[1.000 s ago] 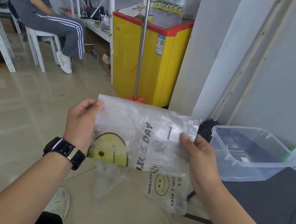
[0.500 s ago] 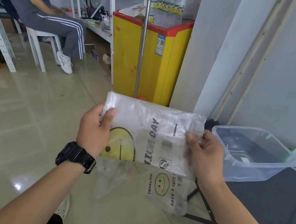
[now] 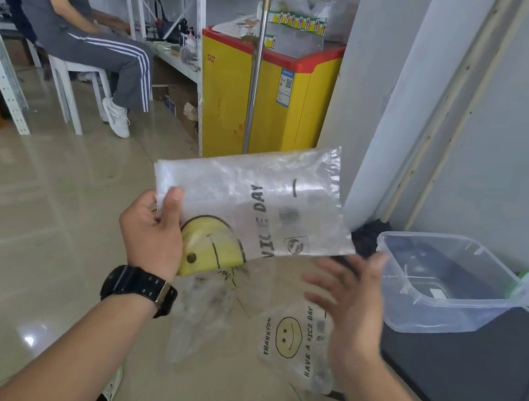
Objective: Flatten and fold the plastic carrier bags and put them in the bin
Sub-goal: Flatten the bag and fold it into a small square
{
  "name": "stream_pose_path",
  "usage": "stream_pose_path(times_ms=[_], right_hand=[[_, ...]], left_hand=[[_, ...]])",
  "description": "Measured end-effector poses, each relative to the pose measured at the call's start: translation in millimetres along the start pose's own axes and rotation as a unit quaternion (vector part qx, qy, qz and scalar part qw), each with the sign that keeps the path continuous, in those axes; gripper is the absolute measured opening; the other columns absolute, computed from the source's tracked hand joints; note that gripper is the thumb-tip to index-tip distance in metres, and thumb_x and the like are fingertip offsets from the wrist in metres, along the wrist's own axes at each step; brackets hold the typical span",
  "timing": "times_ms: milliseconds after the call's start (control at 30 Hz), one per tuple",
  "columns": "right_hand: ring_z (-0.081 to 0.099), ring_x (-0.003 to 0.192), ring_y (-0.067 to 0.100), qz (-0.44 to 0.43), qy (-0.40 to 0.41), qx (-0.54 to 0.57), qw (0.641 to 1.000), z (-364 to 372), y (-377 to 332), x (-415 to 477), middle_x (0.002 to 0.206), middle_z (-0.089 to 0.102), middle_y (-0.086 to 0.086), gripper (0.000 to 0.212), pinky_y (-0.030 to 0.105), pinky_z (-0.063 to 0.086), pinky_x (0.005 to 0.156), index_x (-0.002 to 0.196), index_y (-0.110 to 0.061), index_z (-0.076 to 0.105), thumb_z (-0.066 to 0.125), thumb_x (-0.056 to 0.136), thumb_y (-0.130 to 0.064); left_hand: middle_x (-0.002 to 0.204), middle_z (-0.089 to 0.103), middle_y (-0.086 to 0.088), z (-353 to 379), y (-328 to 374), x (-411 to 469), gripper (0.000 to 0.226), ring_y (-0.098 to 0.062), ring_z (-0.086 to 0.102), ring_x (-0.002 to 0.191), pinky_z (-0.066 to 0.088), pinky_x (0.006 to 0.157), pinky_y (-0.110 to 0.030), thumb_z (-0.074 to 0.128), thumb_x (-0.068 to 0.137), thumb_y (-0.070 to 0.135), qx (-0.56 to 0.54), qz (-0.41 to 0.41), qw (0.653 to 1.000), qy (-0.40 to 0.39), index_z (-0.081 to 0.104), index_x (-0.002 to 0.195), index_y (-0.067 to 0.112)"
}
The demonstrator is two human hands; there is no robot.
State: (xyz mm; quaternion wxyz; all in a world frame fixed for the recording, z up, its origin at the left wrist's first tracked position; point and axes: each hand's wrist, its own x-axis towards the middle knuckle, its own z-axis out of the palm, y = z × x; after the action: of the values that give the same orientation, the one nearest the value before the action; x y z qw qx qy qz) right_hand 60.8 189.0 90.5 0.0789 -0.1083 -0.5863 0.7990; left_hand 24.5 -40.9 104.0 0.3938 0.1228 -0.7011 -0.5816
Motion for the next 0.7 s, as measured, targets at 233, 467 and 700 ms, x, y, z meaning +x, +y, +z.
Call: stream_pose_path(times_ms=[233,467,700], right_hand=[[0.069,0.111,0.023,0.083,-0.156,0.057,0.983,55,39,-44,0.119,0.073,0.008,0.065,0.045,0.053,0.1,0.127,-0.013,0.065,0.083,0.073,-0.045],[0.065,0.077,0.02,0.071,-0.044,0.106,0.991,6,-7,12,0.083,0.072,0.007,0.012,0.032,0.059,0.07,0.086,-0.009,0.07,0.072,0.08,-0.019],[0.06,0.074,0.022,0.043,0.001,0.13,0.991,-8,-12,27,0.09,0.065,0.01,0.015,0.031,0.059,0.066,0.102,-0.014,0.07,0.065,0.094,-0.026]], left_hand=[[0.05,0.046,0.0,33,7,-62,0.042,-0.005,0.04,0.042,0.034,0.045,-0.015,0.059,0.096,0.027,-0.046,-0.022,0.998,-0.035,0.047,0.06,0.008],[0.052,0.048,-0.005,21,1,-31,0.047,-0.006,0.039,0.044,0.036,0.047,-0.02,0.06,0.095,0.03,-0.042,-0.035,0.998,0.03,0.047,0.058,0.004],[0.057,0.061,0.014,22,10,-50,0.033,0.002,0.055,0.053,0.046,0.058,-0.017,0.055,0.097,0.029,-0.13,-0.119,0.981,-0.082,0.063,0.087,-0.001]])
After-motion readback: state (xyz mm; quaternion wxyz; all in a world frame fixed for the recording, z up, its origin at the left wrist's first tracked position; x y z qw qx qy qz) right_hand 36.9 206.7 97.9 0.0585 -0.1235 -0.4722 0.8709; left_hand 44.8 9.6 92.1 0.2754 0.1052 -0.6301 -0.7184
